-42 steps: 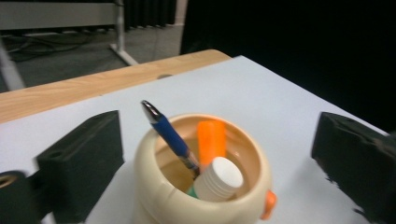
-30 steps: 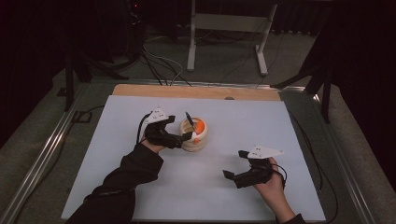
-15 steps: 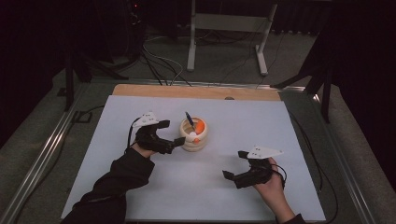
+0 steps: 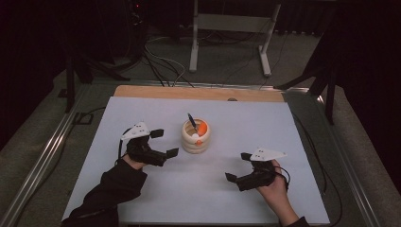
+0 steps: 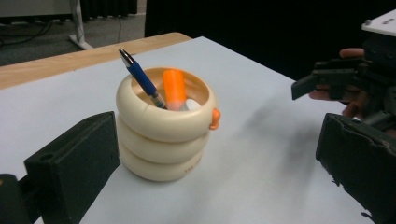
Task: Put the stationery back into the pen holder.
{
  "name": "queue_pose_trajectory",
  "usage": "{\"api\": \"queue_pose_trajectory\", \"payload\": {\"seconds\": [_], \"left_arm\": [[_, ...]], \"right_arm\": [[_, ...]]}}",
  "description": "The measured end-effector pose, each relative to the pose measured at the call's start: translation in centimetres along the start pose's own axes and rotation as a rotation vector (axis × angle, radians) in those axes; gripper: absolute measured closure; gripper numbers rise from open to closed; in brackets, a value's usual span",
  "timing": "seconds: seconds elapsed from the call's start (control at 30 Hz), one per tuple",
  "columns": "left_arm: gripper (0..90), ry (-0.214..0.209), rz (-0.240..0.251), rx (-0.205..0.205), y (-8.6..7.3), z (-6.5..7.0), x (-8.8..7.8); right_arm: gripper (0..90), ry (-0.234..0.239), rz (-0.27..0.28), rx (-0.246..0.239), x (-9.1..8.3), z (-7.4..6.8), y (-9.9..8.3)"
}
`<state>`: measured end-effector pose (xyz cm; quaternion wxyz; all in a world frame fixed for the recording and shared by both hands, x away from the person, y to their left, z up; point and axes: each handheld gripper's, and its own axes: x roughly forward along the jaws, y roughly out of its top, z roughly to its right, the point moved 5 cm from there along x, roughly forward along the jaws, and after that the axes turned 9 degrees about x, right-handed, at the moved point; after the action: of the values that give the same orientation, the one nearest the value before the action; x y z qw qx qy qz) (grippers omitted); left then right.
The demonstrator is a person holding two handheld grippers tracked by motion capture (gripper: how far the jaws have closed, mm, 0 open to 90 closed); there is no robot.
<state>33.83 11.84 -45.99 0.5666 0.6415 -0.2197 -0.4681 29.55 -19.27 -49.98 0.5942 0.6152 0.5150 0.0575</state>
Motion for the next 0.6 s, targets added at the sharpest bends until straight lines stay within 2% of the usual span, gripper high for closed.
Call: {"api": "queue_pose_trajectory", "payload": {"seconds": [0.17, 0.27, 0.47, 0.6], "left_arm": [[0.1, -0.007, 0.014, -0.011, -0.8, 0.4, -1.1], [0.2, -0.008, 0.013, 0.0, -1.4, 0.7, -1.8], [0.1, -0.004, -0.011, -0.006, -3.5, 1.6, -3.0], [0.2, 0.01, -0.035, 0.017, -4.7, 1.8, -3.6]], "right_arm": [[0.0, 0.001, -0.003, 0.004, 0.0, 0.0, 0.0], [0.0, 0.0, -0.006, 0.003, 0.1, 0.0, -0.1], [0.0, 0.0, -0.005, 0.002, 0.0, 0.1, -0.1], [0.0, 0.0, -0.007, -0.002, 0.1, 0.0, -0.1]]}}
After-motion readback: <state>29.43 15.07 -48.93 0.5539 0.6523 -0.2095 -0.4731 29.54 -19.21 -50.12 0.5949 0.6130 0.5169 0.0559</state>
